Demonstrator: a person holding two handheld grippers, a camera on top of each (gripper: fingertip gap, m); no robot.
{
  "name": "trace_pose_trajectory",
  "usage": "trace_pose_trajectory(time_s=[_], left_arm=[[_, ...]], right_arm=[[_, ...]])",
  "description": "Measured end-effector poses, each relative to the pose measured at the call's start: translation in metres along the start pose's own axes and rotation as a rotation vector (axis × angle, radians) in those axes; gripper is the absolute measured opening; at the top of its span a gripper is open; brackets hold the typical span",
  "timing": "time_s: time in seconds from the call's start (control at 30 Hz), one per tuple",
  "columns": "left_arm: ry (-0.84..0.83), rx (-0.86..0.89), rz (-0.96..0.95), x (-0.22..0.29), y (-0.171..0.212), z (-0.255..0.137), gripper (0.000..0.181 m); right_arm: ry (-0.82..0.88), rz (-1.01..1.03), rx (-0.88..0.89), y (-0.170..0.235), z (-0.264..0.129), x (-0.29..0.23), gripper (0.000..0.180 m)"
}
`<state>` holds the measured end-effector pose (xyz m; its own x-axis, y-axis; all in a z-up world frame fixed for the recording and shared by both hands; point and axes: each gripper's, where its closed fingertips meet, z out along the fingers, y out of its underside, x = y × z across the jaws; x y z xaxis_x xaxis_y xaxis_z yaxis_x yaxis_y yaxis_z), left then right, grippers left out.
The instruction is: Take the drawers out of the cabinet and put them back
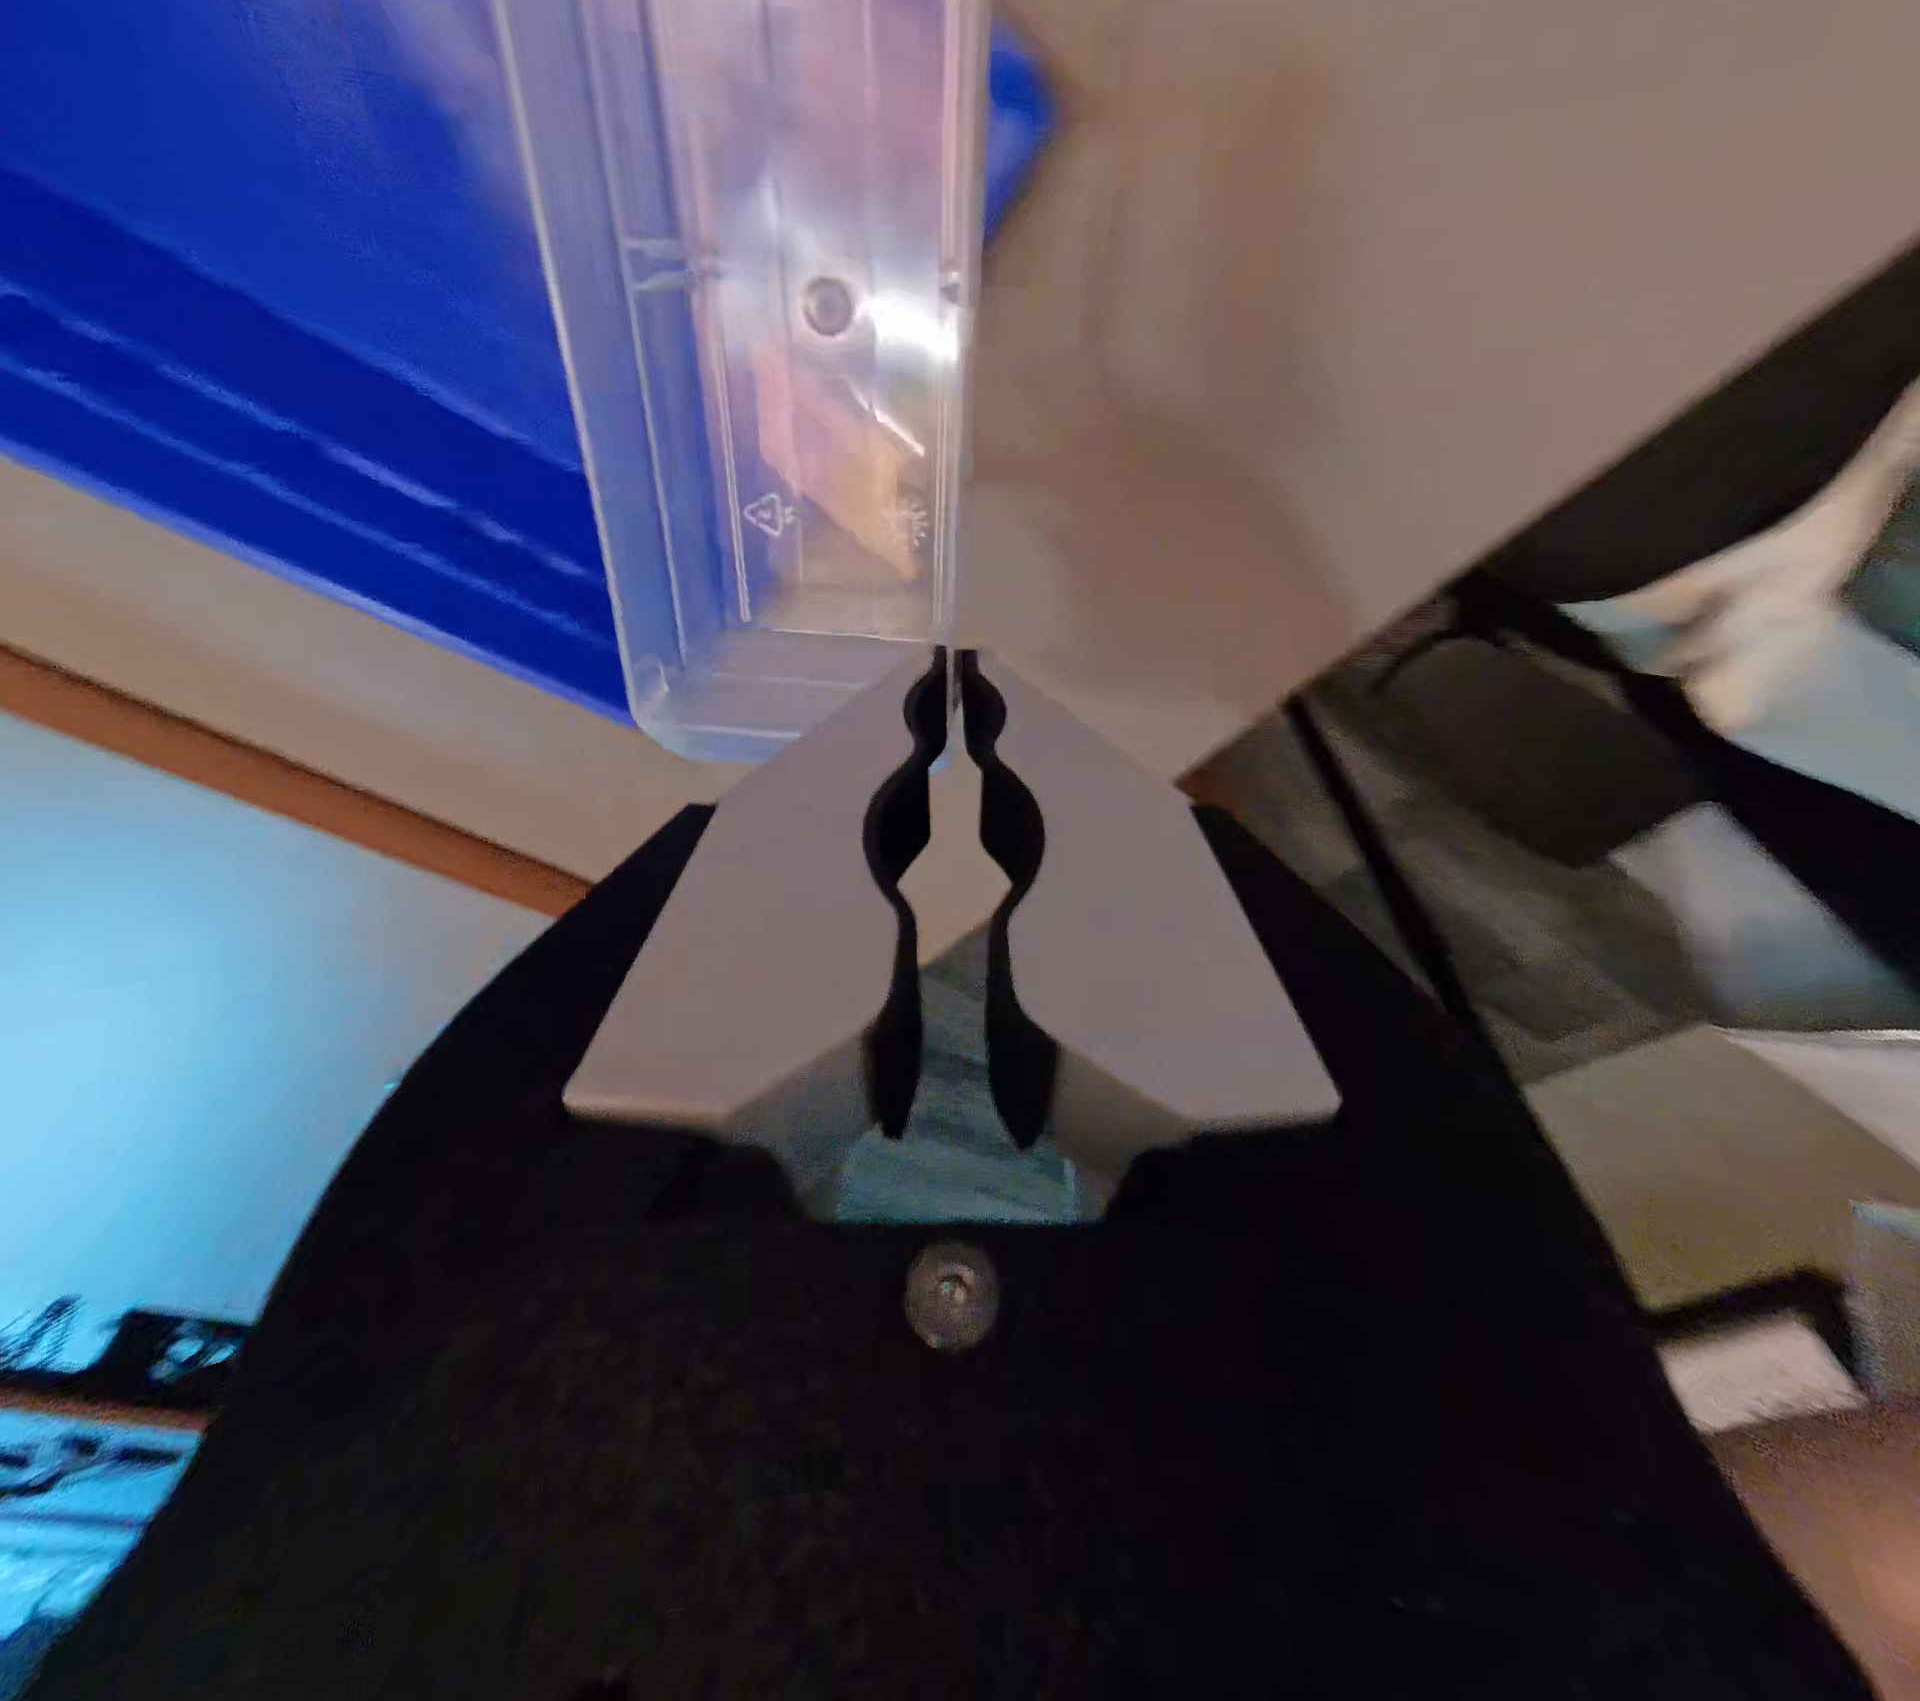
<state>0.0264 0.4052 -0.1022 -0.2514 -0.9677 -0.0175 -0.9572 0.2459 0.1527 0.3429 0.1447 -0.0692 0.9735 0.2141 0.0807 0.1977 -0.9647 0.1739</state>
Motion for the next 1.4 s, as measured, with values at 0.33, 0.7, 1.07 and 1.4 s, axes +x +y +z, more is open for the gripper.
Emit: trace_pose_trajectory(time_s=[0.33,0.7,1.07,1.4], left_arm=[[0.198,-0.095,0.008,0.198,-0.027,0.014,0.000],[0.165,0.073,0.011,0.275,-0.135,0.051,0.000],[0.158,0.154,-0.103,0.280,-0.192,0.047,0.000],[0.197,0.131,-0.237,0.295,-0.208,0.040,0.000]], right_arm=[[-0.031,0.023,0.041,0.000,0.000,0.000,0.000],[-0.023,0.023,0.044,0.000,0.000,0.000,0.000],[-0.033,-0.002,0.048,0.000,0.000,0.000,0.000],[-0.041,-0.042,0.072,-0.001,0.000,0.000,0.000]])
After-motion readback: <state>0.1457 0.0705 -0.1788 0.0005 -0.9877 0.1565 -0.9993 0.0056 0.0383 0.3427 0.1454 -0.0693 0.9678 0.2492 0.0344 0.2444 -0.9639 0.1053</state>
